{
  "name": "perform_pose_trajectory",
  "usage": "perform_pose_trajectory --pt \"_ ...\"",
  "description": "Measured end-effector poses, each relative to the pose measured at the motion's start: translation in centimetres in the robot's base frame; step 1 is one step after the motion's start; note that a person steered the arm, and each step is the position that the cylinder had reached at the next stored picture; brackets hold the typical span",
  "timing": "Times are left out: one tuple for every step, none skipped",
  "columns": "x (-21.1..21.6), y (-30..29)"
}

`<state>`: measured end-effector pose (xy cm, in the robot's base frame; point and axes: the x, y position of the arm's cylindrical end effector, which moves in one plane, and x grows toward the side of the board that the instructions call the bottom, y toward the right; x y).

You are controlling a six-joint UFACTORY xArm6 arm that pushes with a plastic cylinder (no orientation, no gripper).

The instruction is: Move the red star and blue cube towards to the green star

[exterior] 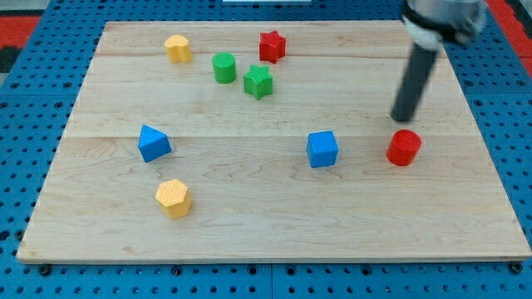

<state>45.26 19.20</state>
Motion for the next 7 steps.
perform_pose_trajectory --pt "4.7 -3.7" --pt "5.7 -5.9" --pt "3.1 -8.0" --pt "5.0 -9.8" --pt "3.8 -16.7" --pt "-0.9 -17.3" --pt "-0.2 -15.3"
